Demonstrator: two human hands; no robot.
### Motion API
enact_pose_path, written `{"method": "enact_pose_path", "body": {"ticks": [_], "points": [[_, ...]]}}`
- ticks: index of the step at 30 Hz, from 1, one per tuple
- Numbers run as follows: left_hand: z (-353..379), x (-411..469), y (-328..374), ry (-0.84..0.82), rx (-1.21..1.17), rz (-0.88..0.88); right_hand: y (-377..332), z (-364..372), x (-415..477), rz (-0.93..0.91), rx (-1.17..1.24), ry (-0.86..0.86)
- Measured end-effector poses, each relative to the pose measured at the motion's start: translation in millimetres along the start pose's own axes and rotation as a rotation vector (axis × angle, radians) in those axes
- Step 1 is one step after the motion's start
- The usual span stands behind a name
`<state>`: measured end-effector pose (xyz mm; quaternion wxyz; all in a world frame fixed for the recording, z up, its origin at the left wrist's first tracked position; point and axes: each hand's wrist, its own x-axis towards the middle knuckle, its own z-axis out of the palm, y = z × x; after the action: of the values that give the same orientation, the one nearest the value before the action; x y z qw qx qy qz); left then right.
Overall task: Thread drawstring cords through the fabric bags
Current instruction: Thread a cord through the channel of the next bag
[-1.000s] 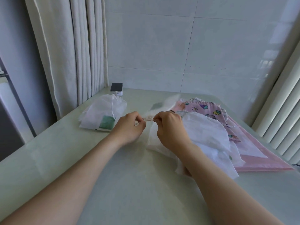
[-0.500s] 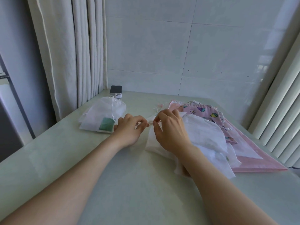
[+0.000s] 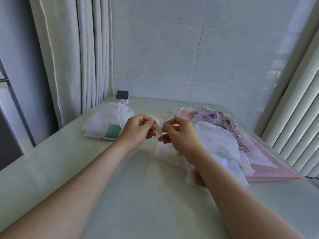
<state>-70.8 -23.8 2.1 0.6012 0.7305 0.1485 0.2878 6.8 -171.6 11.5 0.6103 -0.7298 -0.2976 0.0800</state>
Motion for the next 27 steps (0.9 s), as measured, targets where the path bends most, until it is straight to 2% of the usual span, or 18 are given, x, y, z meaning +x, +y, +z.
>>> {"method": "enact_pose_path", "body": {"ticks": [3,8,11,16,21,24,27], "points": [[0,1,4,0.019,0.031,-0.006,-2,1,-2,0.032,0.099,-0.008],[-4,0,6,0.023,0.099,0.085,-1,1,3,-0.091,-0.168,0.117],[-9,1,8,0.026,0.098,0.101,-5,-1,3,-0.120,-0.162,0.096],[-16,4,7,-0.035,0.120,0.041,-4,-1,7,-0.128,-0.185,0.238],[-15,6,5,-0.031,0.062,-0.018,-5,5,3,-0.179,-0.296,0.239],[-12,7,6,-0.026,-0.089,-0.067,-4,1,2,-0.238,-0.347,0.216],[-9,8,11,0.019,-0.173,-0.079,-2,0,2,-0.206,-0.344,0.156]]}}
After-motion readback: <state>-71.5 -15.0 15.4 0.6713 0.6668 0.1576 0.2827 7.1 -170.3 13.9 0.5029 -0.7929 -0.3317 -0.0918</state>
